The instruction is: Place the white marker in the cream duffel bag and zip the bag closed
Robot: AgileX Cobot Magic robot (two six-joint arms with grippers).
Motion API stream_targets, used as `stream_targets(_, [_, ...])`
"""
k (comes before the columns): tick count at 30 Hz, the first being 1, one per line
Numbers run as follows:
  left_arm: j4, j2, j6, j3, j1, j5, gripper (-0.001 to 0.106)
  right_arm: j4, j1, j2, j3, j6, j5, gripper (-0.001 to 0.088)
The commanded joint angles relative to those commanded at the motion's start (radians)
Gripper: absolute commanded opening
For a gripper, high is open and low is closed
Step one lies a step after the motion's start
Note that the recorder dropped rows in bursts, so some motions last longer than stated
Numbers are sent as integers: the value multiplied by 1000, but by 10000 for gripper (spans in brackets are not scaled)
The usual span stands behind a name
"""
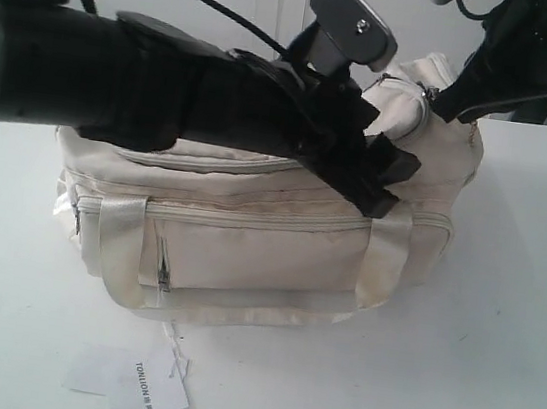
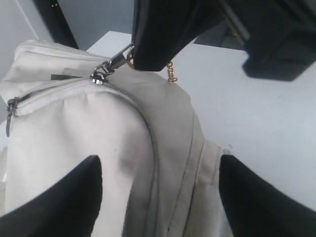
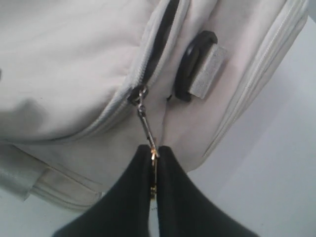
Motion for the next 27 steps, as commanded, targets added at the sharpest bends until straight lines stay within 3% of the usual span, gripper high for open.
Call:
stream_targets(5, [3,53,-2,-92,-24,-146,680,0,0,0,0,0,5,0])
stream_targets(10, [5,95,-2,-111,-24,-180,673,3,0,0,0,0,3,0])
stream_targets(12, [5,109,-6,-111,-24,-187,609,3,0,0,0,0,3,0])
stream_targets(14, [5,111,-6,-111,-24,-187,413,3,0,0,0,0,-1,0])
stream_targets(16, [5,111,-6,-111,-24,-187,107,3,0,0,0,0,-4,0])
stream_targets(17, [5,111,-6,-111,-24,-187,3,3,0,0,0,0,-8,0])
stream_targets(27, [5,111,-6,-111,-26,-187,3,3,0,0,0,0,-82,0])
